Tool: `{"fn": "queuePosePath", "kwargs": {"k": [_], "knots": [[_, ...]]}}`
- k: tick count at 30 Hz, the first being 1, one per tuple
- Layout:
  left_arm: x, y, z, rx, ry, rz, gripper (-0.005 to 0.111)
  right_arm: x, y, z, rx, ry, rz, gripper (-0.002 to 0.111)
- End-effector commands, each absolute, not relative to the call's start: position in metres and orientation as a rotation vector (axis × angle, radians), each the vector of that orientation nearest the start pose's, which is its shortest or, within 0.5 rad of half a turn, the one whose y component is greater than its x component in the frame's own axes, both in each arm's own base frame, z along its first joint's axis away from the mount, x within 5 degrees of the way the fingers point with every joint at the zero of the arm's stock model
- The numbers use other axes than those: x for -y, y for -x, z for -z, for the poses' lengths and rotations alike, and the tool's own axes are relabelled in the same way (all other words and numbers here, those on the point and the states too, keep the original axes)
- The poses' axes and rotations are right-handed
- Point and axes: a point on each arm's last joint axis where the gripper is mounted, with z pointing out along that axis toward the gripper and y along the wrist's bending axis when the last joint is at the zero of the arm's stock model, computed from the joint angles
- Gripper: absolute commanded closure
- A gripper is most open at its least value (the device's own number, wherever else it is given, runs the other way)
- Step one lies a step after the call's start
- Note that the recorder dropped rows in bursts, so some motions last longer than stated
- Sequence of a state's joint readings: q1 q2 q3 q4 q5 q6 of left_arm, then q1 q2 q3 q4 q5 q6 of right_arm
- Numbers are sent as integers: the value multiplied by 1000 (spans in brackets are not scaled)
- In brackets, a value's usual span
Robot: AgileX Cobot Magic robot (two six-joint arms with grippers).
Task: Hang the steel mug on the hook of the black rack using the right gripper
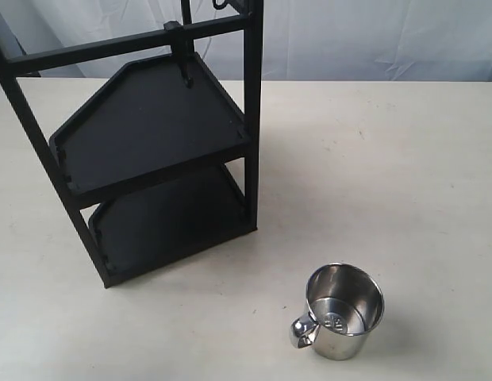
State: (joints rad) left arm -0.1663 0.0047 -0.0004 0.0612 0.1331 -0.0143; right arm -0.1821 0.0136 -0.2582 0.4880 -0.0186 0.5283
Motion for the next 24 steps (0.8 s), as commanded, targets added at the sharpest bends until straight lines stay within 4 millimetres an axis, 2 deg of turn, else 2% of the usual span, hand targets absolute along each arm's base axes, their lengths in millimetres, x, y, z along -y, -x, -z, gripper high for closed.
{"fn": "queuePosePath", "kwargs": {"k": [1,3,6,9,12,15,17,20,22,24], "knots": [[9,-56,-202,-1603,-171,86,105,6,-42,-331,-1363,-415,-210,105],[9,-56,-202,-1603,-171,86,105,9,-61,-332,-1619,-431,-149,105],[9,-56,-202,-1603,-171,86,105,9,-102,-327,-2014,-350,-136,105],[9,-56,-202,-1603,-171,86,105,-4,-138,-317,-2328,-188,-272,105],[9,-56,-202,-1603,-171,86,105,-22,-165,-294,-2606,45,-435,105],[9,-56,-202,-1603,-171,86,105,-38,-188,-265,-2759,268,-450,100],[9,-56,-202,-1603,-171,86,105,-50,-198,-249,-2816,365,-432,87],[9,-56,-202,-1603,-171,86,105,-67,-207,-232,-2861,446,-446,62],[9,-56,-202,-1603,-171,86,105,-77,-211,-222,-2881,486,-453,52],[9,-56,-202,-1603,-171,86,105,-84,-214,-213,-2898,520,-451,52]]}}
